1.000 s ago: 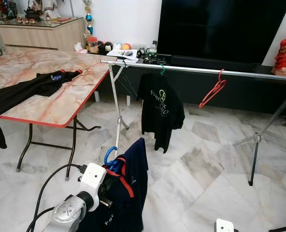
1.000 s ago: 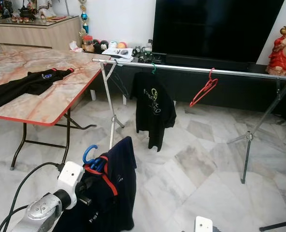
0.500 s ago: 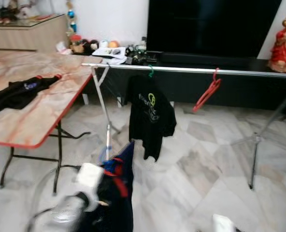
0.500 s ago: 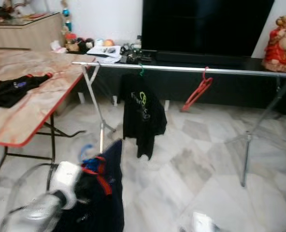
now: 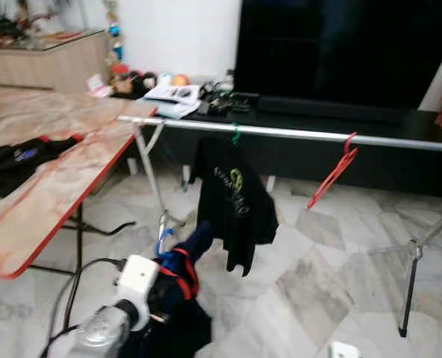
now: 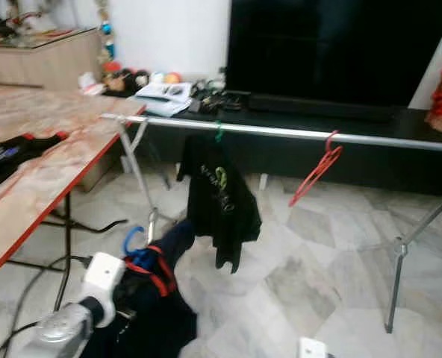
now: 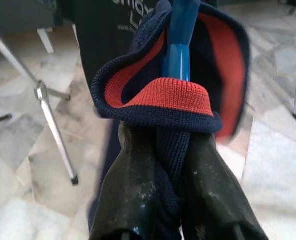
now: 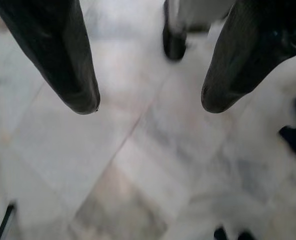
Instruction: Hang hanger
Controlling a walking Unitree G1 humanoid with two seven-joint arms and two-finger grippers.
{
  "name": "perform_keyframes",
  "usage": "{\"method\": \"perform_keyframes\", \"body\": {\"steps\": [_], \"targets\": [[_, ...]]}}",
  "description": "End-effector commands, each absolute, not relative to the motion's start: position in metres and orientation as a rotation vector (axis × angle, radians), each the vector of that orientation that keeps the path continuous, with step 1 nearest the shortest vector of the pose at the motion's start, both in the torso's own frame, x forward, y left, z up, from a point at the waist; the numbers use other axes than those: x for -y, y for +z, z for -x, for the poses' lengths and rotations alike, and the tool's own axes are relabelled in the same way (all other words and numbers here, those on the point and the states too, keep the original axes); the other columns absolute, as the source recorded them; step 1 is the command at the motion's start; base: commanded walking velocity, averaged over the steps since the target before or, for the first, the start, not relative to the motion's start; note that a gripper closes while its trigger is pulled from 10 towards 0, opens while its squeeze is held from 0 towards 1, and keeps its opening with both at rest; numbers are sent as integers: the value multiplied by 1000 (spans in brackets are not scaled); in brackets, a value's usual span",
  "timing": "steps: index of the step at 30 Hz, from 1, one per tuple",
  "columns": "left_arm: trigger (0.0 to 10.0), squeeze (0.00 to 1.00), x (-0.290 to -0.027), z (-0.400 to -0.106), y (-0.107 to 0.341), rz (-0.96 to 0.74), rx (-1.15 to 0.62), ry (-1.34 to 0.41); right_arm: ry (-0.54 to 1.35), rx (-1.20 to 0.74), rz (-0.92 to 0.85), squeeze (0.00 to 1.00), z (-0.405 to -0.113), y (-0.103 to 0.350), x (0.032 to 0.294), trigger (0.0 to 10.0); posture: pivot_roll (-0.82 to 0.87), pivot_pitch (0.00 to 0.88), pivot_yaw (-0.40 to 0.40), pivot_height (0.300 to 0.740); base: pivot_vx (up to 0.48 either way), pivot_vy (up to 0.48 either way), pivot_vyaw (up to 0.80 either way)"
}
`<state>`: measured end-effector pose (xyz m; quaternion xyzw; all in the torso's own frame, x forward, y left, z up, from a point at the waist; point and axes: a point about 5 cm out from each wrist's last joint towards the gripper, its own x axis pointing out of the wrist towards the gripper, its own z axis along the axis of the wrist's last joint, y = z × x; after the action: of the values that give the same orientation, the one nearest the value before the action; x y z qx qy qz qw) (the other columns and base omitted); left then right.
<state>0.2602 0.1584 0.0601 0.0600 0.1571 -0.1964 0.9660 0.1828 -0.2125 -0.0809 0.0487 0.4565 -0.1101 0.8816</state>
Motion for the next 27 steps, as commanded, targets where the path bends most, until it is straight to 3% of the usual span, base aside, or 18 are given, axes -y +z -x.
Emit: {"method": "perform_keyframes", "body": {"steps": [1,10,27], "targets": [[10000,0,-169,-264,68,-160,-287,-354,-195,-932,-112,0,-192,-79,201,10000,180,10,-33,740,0,0,0],[10000,0,-176,-264,65,-176,-293,-300,-175,-935,-91,0,-192,-78,200,10000,180,11,-33,740,0,0,0],[10000,0,-178,-262,62,-190,-310,-286,-157,-935,-76,0,-192,-78,199,10000,176,14,-36,740,0,-472,115]]}}
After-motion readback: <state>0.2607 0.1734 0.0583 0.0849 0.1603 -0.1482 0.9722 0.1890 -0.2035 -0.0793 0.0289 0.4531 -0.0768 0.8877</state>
